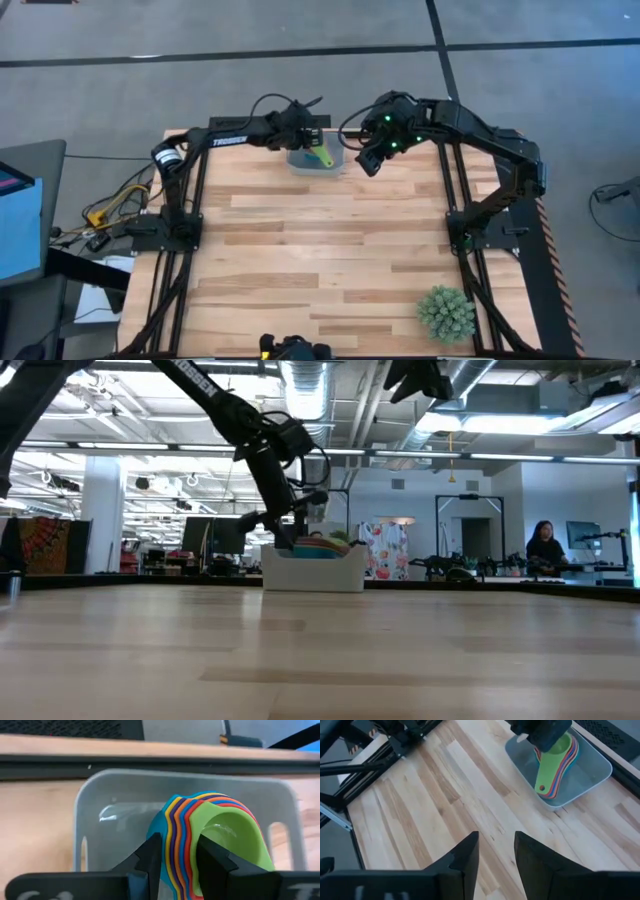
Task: Nest measuring cups in basket
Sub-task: Put the stacked measuring cups into the gray bin, then return to Home Position
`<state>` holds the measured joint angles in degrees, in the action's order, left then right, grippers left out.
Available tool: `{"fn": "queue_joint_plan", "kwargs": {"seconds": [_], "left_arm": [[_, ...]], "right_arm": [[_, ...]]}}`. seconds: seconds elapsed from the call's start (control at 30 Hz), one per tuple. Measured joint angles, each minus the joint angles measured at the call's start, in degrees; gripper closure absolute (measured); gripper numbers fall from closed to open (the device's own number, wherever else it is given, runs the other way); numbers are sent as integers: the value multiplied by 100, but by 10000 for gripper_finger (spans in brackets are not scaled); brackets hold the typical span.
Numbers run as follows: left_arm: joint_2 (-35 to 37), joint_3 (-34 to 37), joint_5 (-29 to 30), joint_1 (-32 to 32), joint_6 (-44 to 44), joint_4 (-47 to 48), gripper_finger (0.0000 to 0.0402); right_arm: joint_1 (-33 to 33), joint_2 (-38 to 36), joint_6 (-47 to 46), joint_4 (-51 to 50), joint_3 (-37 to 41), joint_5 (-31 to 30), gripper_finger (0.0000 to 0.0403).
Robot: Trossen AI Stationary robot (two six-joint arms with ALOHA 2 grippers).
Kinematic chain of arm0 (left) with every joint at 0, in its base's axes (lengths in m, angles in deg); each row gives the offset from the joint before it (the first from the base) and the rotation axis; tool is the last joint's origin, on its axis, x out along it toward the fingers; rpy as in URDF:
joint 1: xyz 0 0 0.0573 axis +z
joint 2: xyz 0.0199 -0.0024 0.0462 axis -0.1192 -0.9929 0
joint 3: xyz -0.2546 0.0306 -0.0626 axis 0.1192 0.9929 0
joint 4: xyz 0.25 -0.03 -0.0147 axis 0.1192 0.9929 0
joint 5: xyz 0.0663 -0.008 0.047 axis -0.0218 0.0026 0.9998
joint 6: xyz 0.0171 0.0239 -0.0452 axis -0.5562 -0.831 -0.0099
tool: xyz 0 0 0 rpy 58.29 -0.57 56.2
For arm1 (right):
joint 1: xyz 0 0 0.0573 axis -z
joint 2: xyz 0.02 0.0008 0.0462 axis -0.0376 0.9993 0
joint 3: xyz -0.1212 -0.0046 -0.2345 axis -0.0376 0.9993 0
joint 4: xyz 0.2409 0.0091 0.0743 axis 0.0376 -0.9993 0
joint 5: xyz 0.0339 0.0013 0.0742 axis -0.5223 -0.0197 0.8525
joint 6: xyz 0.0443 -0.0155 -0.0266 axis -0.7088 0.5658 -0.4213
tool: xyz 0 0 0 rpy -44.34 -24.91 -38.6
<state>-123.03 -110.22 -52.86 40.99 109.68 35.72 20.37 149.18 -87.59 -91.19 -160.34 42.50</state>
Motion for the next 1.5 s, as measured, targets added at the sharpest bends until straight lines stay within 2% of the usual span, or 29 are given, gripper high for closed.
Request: {"fn": "queue_joint_plan", "kwargs": {"seconds": [0.43, 0.87, 1.17, 1.23, 1.37, 1.5], "left_arm": [[-72, -2, 161, -32, -97, 54, 306], [11, 0, -99, -41, -309, 180, 205], [893, 0, -55, -82, -1097, 728, 180], [1166, 0, 79, -156, -1355, 965, 181], [1719, 0, 709, -518, -1879, 1333, 186], [2195, 0, 1064, -944, -2273, 1298, 192]], "right_arm": [[-7, 0, -18, 1, 0, 0, 251], [-26, -11, -64, -1, 0, -1, 241], [-238, -419, -84, -4, -2, -164, 251], [-374, -640, -80, 9, -2, -365, 254], [-610, -1153, -64, 98, 62, -912, 262], [-702, -1651, -50, 462, 479, -1109, 275]]}}
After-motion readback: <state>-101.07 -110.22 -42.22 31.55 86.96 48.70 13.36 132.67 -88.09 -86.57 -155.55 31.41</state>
